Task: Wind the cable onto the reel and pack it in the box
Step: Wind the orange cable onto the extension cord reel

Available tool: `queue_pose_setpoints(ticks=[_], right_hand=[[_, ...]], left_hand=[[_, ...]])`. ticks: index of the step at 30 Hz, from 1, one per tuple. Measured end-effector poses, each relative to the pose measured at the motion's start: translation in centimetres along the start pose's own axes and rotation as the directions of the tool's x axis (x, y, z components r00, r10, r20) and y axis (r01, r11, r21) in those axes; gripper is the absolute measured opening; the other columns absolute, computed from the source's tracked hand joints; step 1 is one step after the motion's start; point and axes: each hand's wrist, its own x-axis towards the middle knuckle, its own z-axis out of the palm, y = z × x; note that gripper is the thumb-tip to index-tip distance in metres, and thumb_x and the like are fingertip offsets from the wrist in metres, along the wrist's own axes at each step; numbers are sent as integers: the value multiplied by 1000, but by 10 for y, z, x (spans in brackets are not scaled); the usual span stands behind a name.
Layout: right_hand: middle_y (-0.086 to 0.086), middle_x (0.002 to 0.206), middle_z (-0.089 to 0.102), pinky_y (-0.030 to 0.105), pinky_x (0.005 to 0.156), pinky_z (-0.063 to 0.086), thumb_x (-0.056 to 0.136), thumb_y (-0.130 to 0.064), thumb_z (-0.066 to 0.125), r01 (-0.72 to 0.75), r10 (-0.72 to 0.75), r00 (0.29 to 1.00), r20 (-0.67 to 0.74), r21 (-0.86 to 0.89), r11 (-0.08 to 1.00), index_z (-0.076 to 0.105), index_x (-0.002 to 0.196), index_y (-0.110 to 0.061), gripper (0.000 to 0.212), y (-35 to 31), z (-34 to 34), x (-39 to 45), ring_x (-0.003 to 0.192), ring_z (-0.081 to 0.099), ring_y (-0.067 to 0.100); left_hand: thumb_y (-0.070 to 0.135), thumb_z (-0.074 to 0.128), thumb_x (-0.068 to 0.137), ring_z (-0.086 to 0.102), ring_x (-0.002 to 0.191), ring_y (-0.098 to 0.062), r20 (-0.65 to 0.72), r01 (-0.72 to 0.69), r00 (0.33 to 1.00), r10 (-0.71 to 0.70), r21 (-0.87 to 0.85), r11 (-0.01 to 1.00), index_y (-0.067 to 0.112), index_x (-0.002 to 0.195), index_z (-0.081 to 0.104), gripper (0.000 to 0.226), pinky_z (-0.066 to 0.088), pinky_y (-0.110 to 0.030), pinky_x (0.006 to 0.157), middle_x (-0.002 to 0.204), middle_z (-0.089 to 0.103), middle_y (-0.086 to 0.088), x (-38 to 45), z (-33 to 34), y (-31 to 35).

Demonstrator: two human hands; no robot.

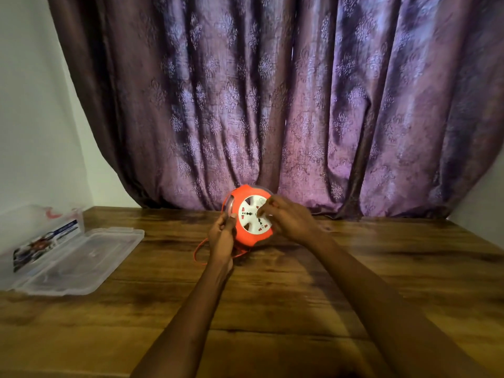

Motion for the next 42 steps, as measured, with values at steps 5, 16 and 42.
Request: queue_pose_setpoints(ticks=[5, 16, 42], right_hand=[[10, 152, 42, 43, 83, 54, 93, -24, 56, 361, -317, 930, 185, -306, 881, 53, 134, -45, 46, 2, -14, 8, 125, 53, 35], [14, 138, 53, 40, 77, 50, 98, -29, 47, 433, -323, 900, 293, -499, 751, 37, 142, -52, 50, 2, -25, 10, 93, 68, 34], [28, 81, 71, 12, 34, 25, 78, -40, 81, -430, 745, 480, 464, 864, -261, 62, 103, -2, 50, -36, 21, 21, 24, 42, 11]], left_hand=[[20, 64, 96, 63, 94, -36, 43, 74, 996, -74, 0, 997, 13, 97, 74, 12, 51, -63, 93, 109, 72, -25, 3, -5, 4], [23, 65, 96, 44, 86, -32, 63, 65, 996, -68, 47, 997, 3, 114, 68, 27, 38, -48, 75, 96, 56, -21, -7, 2, -2], [7, 64, 96, 52, 74, -20, 120, -173, 980, 157, 135, 976, 6, 111, 68, 16, 44, -35, 68, 87, 64, -16, -9, 14, -21]])
